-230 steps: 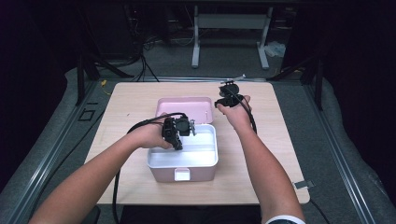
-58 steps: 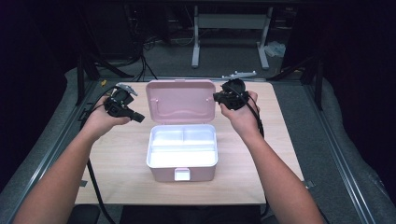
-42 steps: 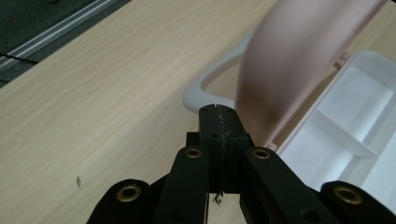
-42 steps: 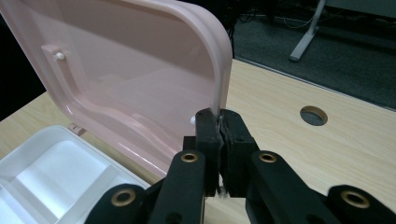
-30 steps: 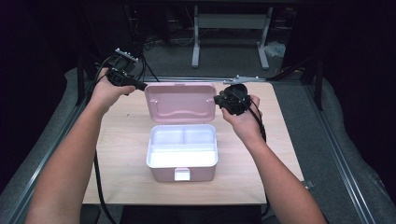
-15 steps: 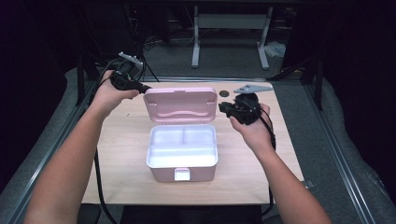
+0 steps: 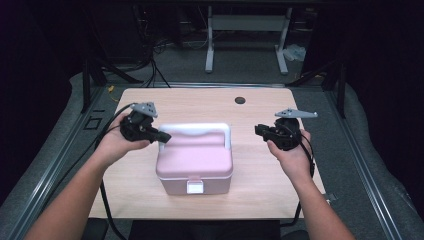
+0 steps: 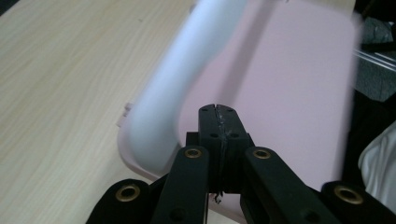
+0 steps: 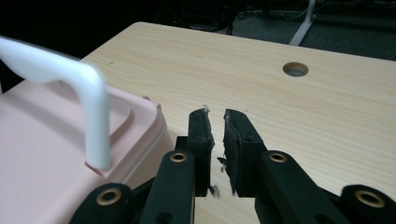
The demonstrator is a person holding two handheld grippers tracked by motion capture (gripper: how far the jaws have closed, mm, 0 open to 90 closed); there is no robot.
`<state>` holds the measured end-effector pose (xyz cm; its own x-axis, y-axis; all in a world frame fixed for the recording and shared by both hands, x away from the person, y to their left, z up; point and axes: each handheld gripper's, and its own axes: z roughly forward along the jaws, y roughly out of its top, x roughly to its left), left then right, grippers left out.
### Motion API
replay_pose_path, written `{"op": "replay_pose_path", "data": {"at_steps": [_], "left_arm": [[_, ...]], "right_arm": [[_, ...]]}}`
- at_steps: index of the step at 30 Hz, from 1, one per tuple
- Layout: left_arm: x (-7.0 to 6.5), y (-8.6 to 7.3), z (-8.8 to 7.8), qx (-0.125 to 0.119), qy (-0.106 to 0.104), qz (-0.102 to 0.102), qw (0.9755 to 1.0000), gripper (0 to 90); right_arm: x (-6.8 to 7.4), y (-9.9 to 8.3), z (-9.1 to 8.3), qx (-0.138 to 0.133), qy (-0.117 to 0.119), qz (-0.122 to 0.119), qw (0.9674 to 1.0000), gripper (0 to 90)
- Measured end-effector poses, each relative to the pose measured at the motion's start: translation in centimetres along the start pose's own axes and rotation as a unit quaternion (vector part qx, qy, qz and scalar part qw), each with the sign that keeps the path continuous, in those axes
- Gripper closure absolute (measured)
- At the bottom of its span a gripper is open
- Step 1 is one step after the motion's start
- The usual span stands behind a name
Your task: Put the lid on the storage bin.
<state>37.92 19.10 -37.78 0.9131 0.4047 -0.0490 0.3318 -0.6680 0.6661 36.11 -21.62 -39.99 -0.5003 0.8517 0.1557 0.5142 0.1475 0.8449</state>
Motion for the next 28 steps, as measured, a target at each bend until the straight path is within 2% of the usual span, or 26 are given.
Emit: {"op": "replay_pose_path", "data": {"at_steps": [1, 2, 3, 5, 7, 12, 14, 15, 16, 20, 22, 23, 24, 25, 28], "left_arm": [[-0.5, -0.4, 0.2, 0.002, 0.000, 0.005, 1.0000, 89.3], [-0.5, -0.4, 0.2, 0.002, 0.000, 0.005, 1.0000, 88.7], [-1.5, -1.0, 0.6, 0.012, 0.008, 0.020, 0.9997, 88.3], [-2.2, -1.6, 0.9, 0.022, 0.011, 0.029, 0.9993, 86.6], [-2.4, -2.0, 0.9, 0.011, 0.013, 0.028, 0.9995, 86.2], [-2.3, -2.7, 0.6, -0.003, 0.013, 0.012, 0.9998, 80.9], [-2.2, -3.3, 0.1, -0.010, 0.024, -0.003, 0.9997, 76.3], [-2.2, -3.3, 0.1, -0.010, 0.024, -0.003, 0.9997, 73.7], [-2.1, -3.9, -0.3, -0.016, 0.028, -0.016, 0.9994, 70.5], [-1.8, -5.0, -1.0, -0.026, 0.041, -0.032, 0.9983, 62.3], [-1.3, -6.3, -1.6, -0.042, 0.061, -0.056, 0.9957, 58.6], [-1.3, -6.3, -1.6, -0.042, 0.061, -0.056, 0.9957, 56.3], [-0.8, -7.4, -1.7, -0.061, 0.063, -0.074, 0.9934, 54.5], [-0.6, -7.8, -1.8, -0.066, 0.063, -0.083, 0.9923, 54.3], [-0.3, -8.4, -1.7, -0.054, 0.068, -0.092, 0.9920, 50.4]], "right_arm": [[0.0, -0.3, 0.1, 0.001, 0.000, 0.000, 1.0000, 79.6], [0.0, -0.6, 0.2, 0.001, 0.004, -0.002, 1.0000, 79.3], [0.0, -0.9, 0.2, 0.004, 0.012, -0.003, 0.9999, 78.7], [0.2, -1.4, 0.2, 0.001, 0.016, -0.006, 0.9999, 78.5], [0.5, -1.8, 0.2, 0.002, 0.015, -0.010, 0.9998, 77.6], [0.8, -2.7, 0.6, 0.012, 0.018, -0.011, 0.9997, 75.9], [1.1, -3.3, 0.9, 0.021, 0.024, -0.010, 0.9995, 75.0], [1.2, -3.5, 1.1, 0.022, 0.019, -0.012, 0.9995, 74.5], [1.2, -3.7, 1.1, 0.027, 0.022, -0.013, 0.9993, 73.6], [1.2, -4.6, 1.6, 0.032, 0.019, -0.010, 0.9993, 72.7], [1.1, -5.5, 2.1, 0.040, 0.009, -0.008, 0.9991, 72.5], [1.1, -5.5, 2.1, 0.040, 0.009, -0.008, 0.9991, 72.5], [0.8, -6.2, 2.4, 0.047, 0.015, 0.000, 0.9988, 71.1], [0.8, -6.6, 2.5, 0.048, 0.016, 0.005, 0.9987, 70.4], [0.8, -7.1, 2.7, 0.047, 0.014, 0.003, 0.9988, 67.5]]}}
